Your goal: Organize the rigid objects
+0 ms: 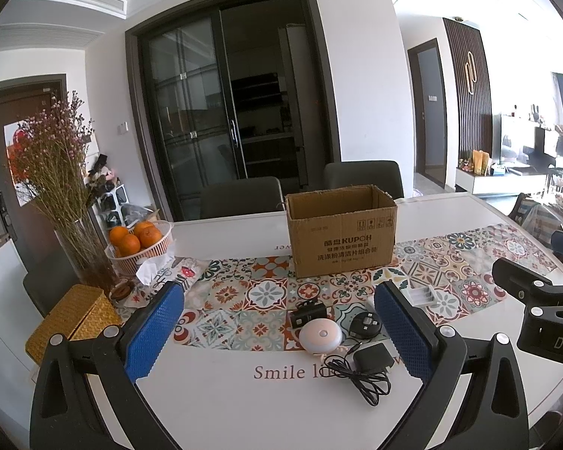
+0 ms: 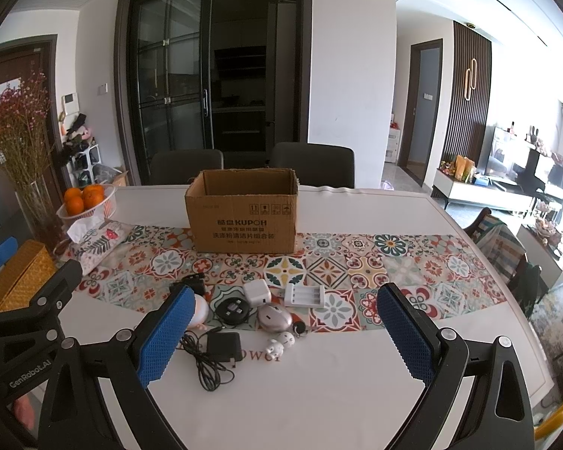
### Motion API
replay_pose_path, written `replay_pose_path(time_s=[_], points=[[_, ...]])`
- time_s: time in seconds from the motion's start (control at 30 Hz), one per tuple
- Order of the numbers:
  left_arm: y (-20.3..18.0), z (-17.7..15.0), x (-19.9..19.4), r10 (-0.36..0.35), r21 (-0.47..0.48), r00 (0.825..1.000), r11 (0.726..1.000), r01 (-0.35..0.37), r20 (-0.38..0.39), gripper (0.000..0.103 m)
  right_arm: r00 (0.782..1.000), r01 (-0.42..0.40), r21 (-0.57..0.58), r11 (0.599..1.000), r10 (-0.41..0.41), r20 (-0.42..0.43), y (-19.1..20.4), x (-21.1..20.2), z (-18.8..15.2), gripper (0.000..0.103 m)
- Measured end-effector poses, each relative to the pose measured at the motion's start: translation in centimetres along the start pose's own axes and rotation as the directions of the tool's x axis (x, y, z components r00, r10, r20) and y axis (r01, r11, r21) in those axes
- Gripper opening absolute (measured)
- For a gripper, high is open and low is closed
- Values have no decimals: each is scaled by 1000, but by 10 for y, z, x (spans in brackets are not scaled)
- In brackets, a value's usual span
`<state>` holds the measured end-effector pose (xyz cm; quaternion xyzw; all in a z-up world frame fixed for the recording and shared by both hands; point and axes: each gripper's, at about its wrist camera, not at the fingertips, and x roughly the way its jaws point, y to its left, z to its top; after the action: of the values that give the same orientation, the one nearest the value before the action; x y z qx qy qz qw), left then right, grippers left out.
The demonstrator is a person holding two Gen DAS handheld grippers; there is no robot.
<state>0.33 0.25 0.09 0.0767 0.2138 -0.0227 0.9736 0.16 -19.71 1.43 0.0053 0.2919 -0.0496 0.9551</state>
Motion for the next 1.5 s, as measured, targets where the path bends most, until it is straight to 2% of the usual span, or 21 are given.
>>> replay_pose_path(time_s=[1.3,1.5], points=[[0,-2,2,-4,1,1000,1000,4,-6,103,1000,1,0,1000,-1,-3,3,5,0,98],[-1,-11,6,-14,-3,1000,1000,14,-26,103,1000,-6,1,1000,6,-12,8,8,-6,98]])
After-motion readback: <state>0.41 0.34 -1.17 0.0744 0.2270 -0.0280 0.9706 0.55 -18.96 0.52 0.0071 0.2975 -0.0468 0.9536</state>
